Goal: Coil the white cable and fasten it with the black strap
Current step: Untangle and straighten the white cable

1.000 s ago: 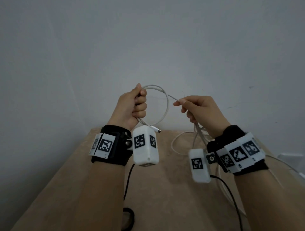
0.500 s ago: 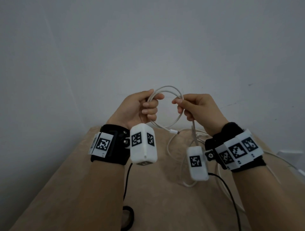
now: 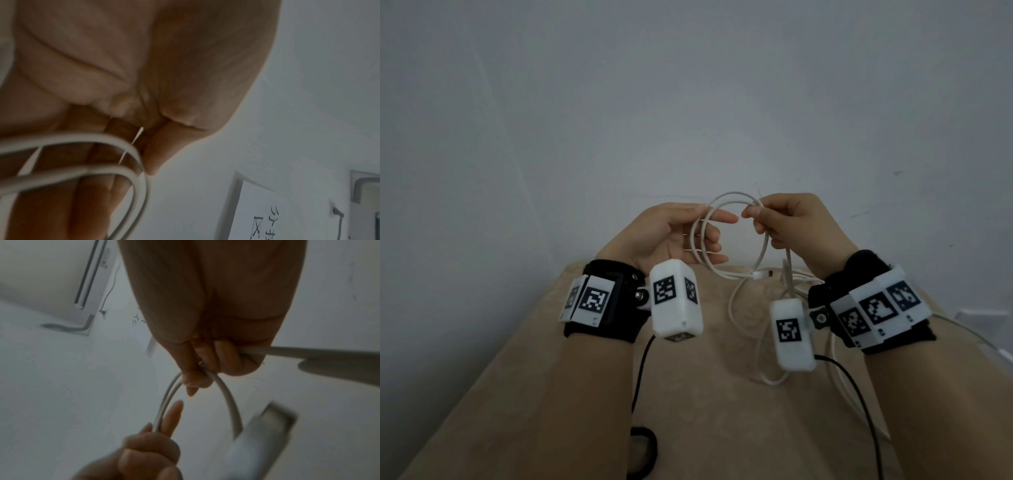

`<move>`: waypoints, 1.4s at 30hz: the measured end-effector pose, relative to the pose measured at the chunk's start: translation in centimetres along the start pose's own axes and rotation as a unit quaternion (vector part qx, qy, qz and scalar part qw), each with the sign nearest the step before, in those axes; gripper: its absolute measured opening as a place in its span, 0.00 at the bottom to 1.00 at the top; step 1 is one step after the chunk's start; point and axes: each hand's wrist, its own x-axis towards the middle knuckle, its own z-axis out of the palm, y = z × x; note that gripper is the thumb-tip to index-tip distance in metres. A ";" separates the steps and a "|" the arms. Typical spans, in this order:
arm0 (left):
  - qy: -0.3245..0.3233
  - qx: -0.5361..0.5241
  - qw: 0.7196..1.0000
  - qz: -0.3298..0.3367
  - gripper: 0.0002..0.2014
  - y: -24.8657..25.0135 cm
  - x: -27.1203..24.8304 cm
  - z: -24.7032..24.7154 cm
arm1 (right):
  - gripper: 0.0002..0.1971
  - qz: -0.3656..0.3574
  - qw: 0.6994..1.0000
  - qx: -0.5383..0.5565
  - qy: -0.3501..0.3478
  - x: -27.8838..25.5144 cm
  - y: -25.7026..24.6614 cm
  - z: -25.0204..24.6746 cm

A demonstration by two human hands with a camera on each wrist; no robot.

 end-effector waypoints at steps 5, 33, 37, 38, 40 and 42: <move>-0.021 -0.035 0.999 0.004 0.18 -0.2 0.0 0.0 | 0.06 0.022 0.992 0.126 -0.001 -0.1 -0.1 0.2; 0.084 -0.291 0.940 0.156 0.22 -0.1 2.1 -0.7 | 0.24 0.190 0.976 -0.039 -0.100 -1.5 -2.5 1.0; 0.050 -0.318 0.932 0.169 0.25 -0.1 2.2 -0.8 | 0.13 0.200 0.961 0.184 -0.051 -1.0 -1.6 2.8; 0.039 -0.324 0.930 0.170 0.26 -0.1 2.2 -0.7 | 0.11 0.202 0.950 0.238 -0.028 -0.9 -1.3 3.1; 0.025 -0.337 0.925 0.174 0.28 -0.3 2.3 -0.8 | 0.07 0.218 0.916 0.336 0.010 -0.8 -1.0 3.7; 0.020 -0.349 0.920 0.178 0.28 -0.4 2.3 -0.8 | 0.06 0.230 0.887 0.398 0.036 -0.9 -0.9 4.2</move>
